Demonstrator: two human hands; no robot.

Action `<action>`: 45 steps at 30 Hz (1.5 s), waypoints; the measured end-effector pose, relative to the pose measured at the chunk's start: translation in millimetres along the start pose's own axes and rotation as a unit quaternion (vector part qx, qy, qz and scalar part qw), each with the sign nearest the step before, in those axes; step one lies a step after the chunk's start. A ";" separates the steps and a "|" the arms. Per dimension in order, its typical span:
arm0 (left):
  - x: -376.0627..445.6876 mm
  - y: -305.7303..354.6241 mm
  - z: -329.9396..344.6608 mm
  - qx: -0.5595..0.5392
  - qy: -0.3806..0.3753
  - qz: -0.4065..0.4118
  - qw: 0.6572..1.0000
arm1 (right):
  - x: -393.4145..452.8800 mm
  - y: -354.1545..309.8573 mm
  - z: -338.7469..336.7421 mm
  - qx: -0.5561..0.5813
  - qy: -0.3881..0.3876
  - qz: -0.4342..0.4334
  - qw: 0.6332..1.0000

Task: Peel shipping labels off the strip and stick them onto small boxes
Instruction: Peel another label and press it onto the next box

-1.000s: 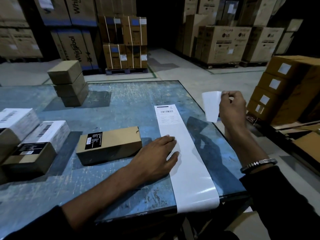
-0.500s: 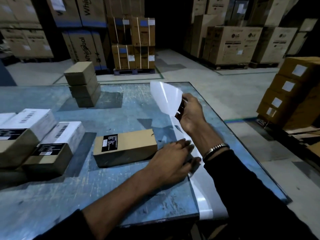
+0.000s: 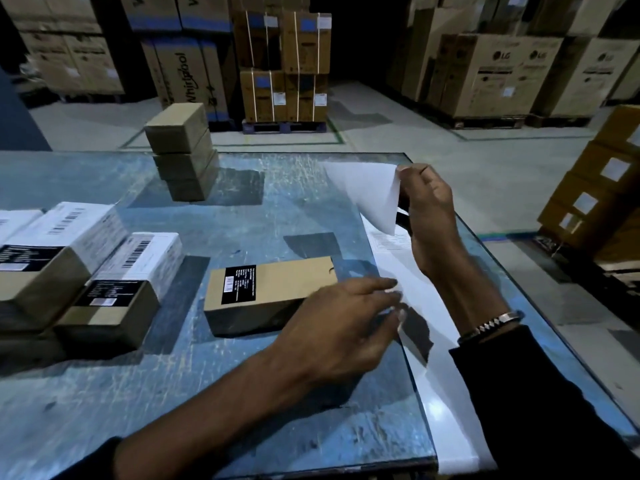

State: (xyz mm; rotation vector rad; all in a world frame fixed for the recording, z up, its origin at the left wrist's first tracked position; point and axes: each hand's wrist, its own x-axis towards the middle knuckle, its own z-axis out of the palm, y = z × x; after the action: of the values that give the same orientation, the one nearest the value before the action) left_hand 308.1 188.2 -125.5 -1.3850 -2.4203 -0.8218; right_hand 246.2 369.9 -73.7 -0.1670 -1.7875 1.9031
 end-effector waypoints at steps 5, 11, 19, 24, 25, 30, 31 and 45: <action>-1.1 -17.7 -44.6 -0.096 0.163 -0.032 0.981 | -3.0 2.4 8.5 -0.064 -0.021 -0.024 0.997; 15.3 -82.3 -74.9 -0.357 0.188 -0.303 0.863 | -14.6 9.7 21.6 -0.133 -0.067 -0.094 0.984; 7.8 -99.6 -90.2 -0.407 0.178 -0.393 0.805 | -37.2 1.3 33.5 -0.140 -0.114 -0.250 0.951; 7.8 -97.1 -89.0 -0.395 0.168 -0.389 0.815 | -53.0 2.4 36.7 -0.179 -0.178 -0.263 0.931; 7.8 -97.6 -89.4 -0.407 0.179 -0.388 0.808 | -54.2 3.0 37.2 -0.181 -0.188 -0.262 0.929; 7.1 -100.1 -91.6 -0.455 0.188 -0.380 0.783 | -59.2 -0.3 34.4 -0.170 -0.249 -0.287 0.909; 7.1 -100.8 -91.2 -0.456 0.194 -0.380 0.781 | -60.2 -1.3 33.7 -0.158 -0.251 -0.291 0.910; 2.2 -84.9 -99.5 -0.431 0.136 -0.274 0.849 | -47.0 -4.8 33.3 -0.055 -0.159 -0.112 0.979</action>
State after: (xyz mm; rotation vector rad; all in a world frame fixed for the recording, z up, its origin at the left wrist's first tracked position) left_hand 227.8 99.0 -73.4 -0.6150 -2.2843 -2.2729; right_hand 273.6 319.2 -77.1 0.3061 -2.0234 1.7451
